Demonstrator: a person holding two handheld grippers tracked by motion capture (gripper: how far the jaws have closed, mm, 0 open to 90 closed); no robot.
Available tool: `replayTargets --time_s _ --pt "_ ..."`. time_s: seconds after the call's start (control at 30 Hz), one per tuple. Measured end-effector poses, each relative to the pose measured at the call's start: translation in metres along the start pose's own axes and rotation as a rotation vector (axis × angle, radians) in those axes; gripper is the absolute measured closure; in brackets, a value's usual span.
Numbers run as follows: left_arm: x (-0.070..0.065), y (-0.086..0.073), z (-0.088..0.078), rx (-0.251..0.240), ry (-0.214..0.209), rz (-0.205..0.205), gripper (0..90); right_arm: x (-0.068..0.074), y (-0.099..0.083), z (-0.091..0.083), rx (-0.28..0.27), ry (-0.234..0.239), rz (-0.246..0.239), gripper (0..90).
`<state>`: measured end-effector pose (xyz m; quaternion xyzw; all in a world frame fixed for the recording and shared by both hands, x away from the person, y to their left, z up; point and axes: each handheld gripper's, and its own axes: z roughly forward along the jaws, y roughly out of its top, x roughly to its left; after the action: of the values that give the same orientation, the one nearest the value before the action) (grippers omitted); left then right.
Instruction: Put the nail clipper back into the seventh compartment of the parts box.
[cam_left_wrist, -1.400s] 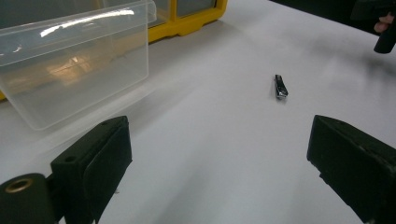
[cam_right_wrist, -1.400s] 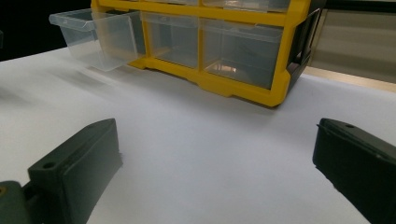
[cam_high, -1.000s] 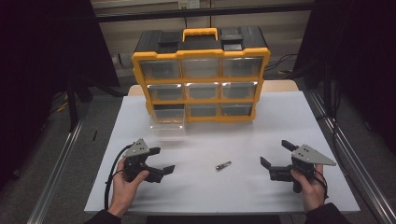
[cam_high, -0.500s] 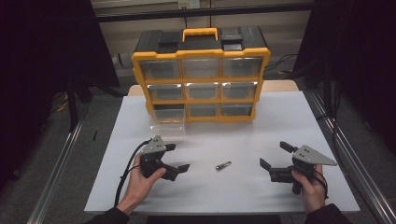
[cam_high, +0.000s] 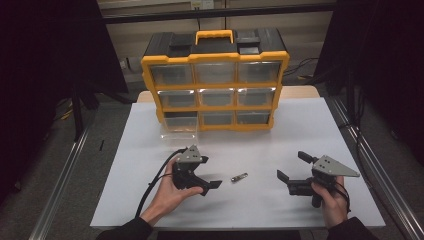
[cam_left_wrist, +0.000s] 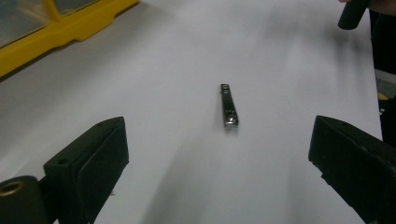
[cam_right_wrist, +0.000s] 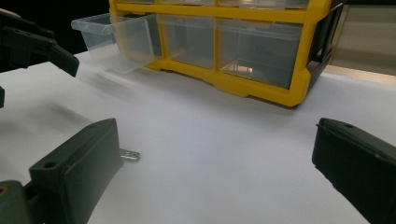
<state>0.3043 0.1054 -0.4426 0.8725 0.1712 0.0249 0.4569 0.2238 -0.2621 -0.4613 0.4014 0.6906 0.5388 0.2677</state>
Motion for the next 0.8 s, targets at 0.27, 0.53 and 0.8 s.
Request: replayTargets --time_s 0.27,0.53,0.8 --pt "-0.011 0.012 0.018 0.029 -0.021 0.031 5.0 0.003 0.002 0.000 -0.008 0.005 -0.023 0.6" --pt "-0.005 0.018 0.029 0.091 -0.023 0.053 6.9 0.003 0.001 0.000 0.006 -0.006 -0.015 0.6" --pt "0.004 0.028 0.034 0.073 0.002 0.042 12.0 0.002 0.000 -0.002 0.001 -0.026 -0.011 0.6"
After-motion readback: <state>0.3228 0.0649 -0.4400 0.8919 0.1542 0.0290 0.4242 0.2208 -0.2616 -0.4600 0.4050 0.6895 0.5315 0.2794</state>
